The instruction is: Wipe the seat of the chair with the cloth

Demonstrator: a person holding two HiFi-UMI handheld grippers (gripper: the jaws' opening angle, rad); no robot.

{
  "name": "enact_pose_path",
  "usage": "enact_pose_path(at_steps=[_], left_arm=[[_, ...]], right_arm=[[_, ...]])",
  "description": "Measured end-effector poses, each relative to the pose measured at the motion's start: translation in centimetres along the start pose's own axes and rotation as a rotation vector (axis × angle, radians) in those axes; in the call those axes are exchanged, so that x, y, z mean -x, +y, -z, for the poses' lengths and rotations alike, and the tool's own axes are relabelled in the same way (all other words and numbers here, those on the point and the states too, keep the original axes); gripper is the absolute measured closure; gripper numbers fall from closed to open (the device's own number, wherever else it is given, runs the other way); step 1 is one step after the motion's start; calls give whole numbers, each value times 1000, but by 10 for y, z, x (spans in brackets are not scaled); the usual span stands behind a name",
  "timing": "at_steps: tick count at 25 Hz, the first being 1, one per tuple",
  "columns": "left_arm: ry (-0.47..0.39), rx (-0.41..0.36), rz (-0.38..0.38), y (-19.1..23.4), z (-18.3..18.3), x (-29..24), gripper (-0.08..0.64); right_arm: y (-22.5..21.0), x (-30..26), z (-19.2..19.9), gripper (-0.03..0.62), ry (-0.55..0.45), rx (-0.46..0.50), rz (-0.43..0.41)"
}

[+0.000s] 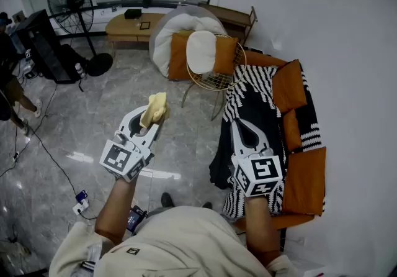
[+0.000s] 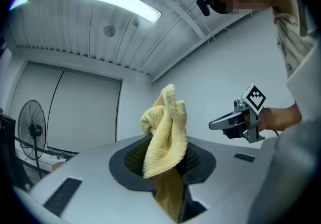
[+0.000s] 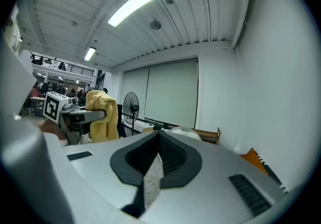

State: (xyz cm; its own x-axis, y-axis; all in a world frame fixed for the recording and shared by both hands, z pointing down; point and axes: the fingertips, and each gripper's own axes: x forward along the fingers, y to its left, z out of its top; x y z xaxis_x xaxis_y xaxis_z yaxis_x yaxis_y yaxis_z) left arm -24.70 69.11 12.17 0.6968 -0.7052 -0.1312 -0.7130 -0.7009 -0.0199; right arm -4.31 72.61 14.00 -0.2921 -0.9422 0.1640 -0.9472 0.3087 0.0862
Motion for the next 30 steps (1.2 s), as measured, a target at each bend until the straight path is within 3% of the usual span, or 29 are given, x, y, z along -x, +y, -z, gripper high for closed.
enact_pose_path(at_steps=[15, 23, 30], left_arm=[[35, -6, 25, 32, 16, -4, 456], [45, 6, 54, 54, 29, -4, 456], [54, 22, 44, 62, 36, -23, 456]], right_arm=[[16, -28, 6, 565, 15, -27, -8], [19, -37, 13, 565, 14, -56, 34], [-2, -51, 16, 565, 28, -49, 35]])
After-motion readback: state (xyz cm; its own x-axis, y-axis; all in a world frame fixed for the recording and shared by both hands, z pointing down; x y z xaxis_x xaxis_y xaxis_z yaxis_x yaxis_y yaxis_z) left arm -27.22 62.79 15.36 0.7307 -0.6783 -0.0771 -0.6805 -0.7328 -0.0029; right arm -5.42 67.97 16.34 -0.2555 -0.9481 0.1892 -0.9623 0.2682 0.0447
